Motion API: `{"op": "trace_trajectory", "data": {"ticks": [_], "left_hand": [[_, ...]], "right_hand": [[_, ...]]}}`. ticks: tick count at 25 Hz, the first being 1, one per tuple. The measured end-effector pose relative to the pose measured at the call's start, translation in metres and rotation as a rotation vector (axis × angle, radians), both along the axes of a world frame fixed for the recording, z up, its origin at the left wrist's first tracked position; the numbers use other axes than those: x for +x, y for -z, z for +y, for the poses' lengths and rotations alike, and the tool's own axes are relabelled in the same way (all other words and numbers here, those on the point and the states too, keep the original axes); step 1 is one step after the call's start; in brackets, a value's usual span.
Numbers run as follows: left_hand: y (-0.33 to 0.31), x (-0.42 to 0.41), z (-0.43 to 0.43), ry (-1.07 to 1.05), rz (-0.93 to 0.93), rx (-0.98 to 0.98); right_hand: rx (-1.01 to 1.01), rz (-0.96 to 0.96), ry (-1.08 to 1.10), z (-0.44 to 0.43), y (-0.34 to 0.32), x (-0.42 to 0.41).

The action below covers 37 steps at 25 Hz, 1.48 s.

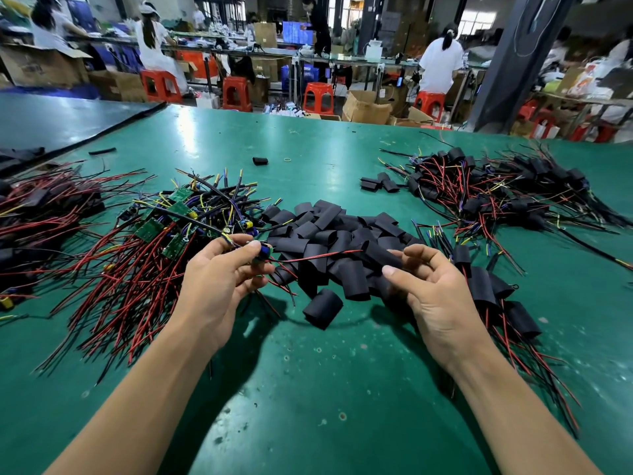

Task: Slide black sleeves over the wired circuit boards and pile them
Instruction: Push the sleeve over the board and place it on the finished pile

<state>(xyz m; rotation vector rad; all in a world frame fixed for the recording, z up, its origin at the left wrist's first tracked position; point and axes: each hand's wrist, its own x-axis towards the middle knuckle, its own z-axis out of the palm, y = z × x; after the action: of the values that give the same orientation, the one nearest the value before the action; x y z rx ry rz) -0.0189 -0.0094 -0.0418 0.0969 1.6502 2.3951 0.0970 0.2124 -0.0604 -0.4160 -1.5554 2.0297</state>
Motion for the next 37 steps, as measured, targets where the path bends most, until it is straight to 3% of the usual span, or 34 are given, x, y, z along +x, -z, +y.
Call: {"op": "trace_trajectory", "data": {"ticks": [11, 16, 21, 25, 28, 37], "left_hand": [[-0.002, 0.006, 0.004, 0.058, 0.026, -0.018], [-0.007, 0.013, 0.010, 0.124, -0.037, 0.103], [-0.012, 0.020, 0.013, 0.261, -0.127, 0.233], [-0.013, 0.025, 0.014, 0.336, -0.118, 0.218], [-0.012, 0.034, 0.018, 0.390, -0.087, 0.183], [-0.011, 0.035, 0.022, 0.353, -0.097, 0.178]], "right_hand": [[-0.034, 0.020, -0.128, -0.009, -0.004, 0.000], [-0.030, 0.003, -0.174, -0.019, -0.007, 0.001], [-0.382, 0.100, -0.188, -0.022, -0.014, 0.000], [-0.652, 0.149, -0.201, -0.018, -0.017, 0.003], [-0.739, 0.140, -0.294, -0.027, -0.016, 0.002], [-0.395, 0.155, -0.194, -0.039, -0.015, -0.002]]}}
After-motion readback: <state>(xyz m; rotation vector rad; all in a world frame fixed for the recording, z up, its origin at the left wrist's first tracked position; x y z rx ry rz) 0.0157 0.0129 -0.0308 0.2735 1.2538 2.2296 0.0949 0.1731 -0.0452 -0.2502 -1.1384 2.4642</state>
